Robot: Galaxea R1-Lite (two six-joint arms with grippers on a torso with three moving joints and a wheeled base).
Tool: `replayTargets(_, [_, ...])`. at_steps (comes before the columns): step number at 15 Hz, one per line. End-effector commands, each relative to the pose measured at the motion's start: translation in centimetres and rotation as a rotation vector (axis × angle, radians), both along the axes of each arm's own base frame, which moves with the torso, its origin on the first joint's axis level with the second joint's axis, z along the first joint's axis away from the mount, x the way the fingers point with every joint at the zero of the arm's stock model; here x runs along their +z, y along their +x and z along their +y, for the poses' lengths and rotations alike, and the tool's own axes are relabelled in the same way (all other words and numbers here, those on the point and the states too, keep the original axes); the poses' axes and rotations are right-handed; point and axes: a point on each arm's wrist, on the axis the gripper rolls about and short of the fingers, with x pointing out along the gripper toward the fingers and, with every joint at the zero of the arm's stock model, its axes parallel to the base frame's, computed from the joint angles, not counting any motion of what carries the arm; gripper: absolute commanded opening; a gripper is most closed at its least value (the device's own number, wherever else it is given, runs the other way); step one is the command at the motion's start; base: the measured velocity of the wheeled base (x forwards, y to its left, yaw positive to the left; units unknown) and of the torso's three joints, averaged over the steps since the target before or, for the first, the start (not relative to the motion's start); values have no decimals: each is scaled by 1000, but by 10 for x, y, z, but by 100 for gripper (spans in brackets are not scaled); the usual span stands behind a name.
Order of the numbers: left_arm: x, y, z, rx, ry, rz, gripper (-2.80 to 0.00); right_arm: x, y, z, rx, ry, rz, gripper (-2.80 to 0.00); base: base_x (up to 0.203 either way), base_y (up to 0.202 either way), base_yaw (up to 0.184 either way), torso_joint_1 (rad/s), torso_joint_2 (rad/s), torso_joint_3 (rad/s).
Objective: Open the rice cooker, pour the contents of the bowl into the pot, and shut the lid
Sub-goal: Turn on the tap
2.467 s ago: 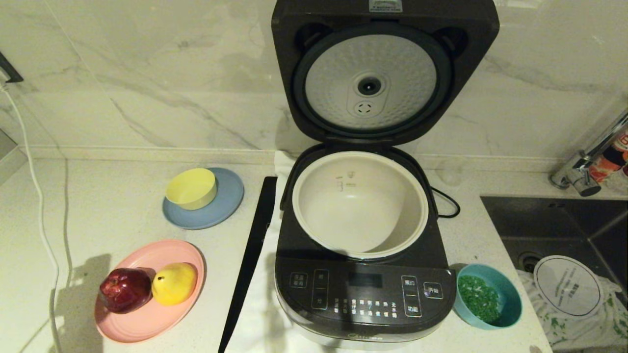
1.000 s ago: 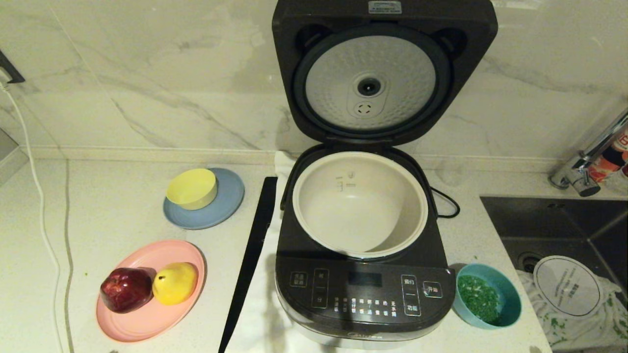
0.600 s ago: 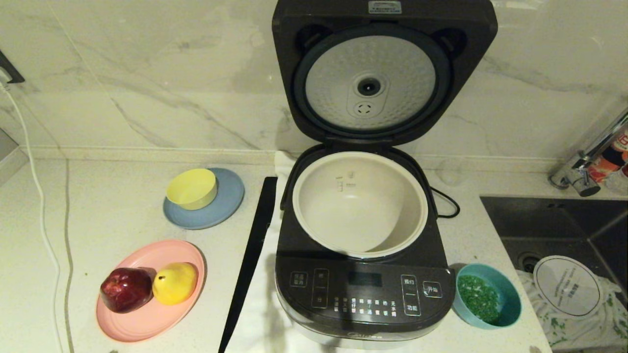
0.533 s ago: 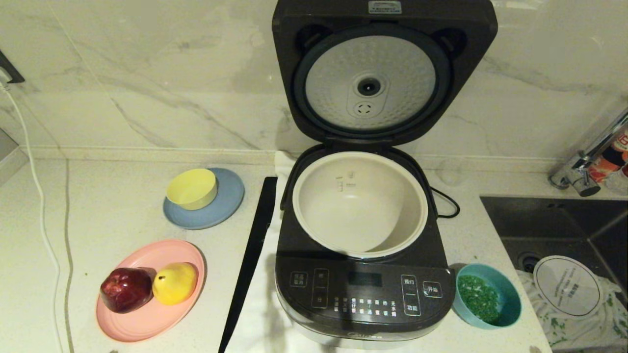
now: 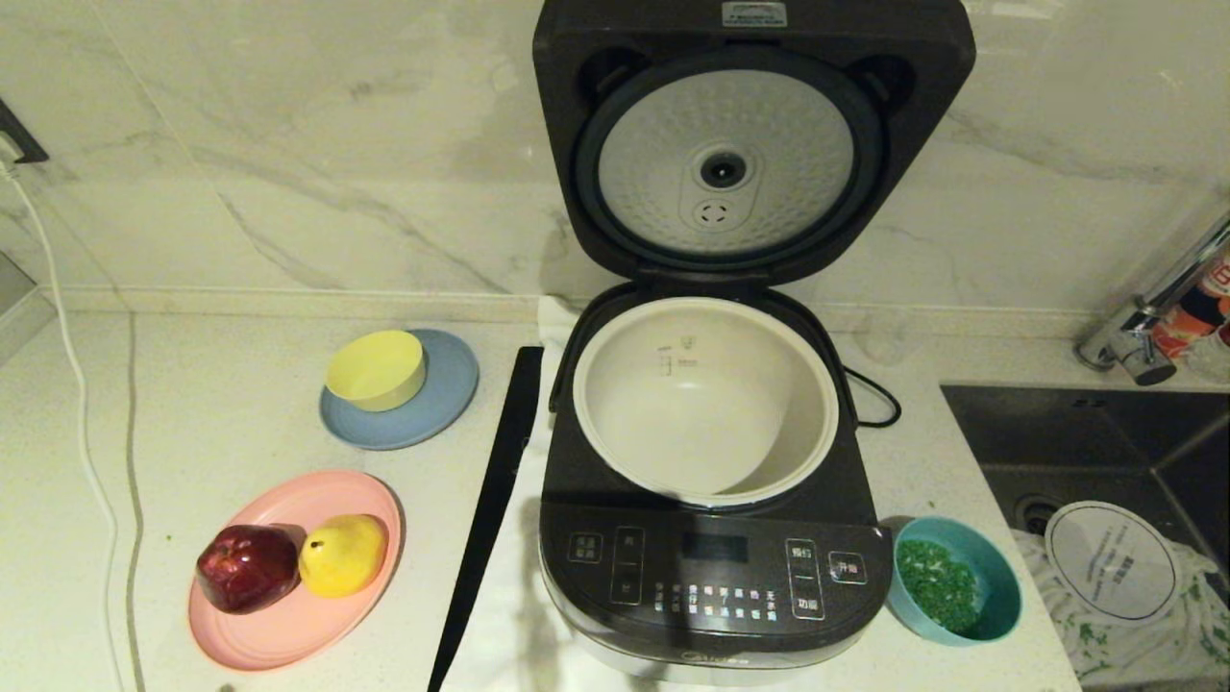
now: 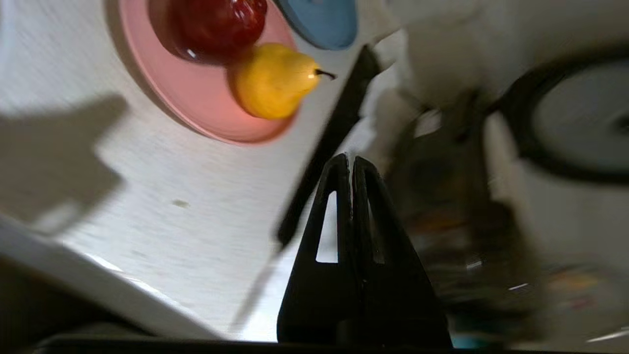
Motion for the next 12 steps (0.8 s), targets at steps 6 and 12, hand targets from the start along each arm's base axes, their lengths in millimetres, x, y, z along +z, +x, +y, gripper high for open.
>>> replayTargets(6, [-1,2,0,0,-69,-29,-280,95,9,0,-17,7,66,-280,0,0,0,0,0,0])
replayTargets(12, [-1,2,0,0,-69,-29,-280,125,48,-2,-96,-67,78,-280,0,0,0,0,0,0])
